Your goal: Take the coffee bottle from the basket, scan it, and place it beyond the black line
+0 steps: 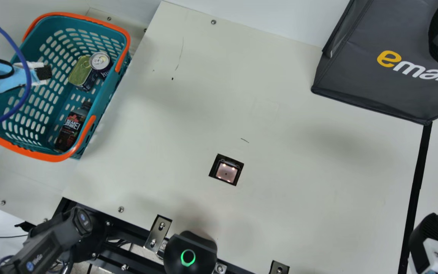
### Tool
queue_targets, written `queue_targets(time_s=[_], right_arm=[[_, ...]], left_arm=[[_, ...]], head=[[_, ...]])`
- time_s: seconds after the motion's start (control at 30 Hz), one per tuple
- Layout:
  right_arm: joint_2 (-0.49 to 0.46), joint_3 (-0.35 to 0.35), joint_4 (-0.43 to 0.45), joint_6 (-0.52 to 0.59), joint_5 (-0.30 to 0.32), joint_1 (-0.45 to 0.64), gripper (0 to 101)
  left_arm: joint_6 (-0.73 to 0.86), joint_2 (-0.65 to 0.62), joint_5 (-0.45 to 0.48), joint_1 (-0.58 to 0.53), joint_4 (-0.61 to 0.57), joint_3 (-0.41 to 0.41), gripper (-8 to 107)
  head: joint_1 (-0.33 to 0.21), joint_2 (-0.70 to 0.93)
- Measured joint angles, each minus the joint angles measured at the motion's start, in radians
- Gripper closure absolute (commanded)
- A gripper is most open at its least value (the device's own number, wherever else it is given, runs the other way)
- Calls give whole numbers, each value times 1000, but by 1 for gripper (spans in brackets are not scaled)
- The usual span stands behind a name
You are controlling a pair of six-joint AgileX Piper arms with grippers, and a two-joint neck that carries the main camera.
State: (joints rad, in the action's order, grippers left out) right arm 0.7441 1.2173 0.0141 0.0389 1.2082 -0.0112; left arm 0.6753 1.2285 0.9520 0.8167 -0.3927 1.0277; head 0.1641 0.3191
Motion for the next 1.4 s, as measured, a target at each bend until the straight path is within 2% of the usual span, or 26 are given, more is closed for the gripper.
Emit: queue_targets(time_s=[0.73, 1.4], right_arm=[[0, 0, 0, 0, 0, 0, 11], [0, 0, 0, 0, 0, 0, 11]], left_arm=[[238, 230, -99, 15, -36, -41, 9], [341, 398, -297, -40, -39, -134, 9]], head=[[0, 0], [0, 0]])
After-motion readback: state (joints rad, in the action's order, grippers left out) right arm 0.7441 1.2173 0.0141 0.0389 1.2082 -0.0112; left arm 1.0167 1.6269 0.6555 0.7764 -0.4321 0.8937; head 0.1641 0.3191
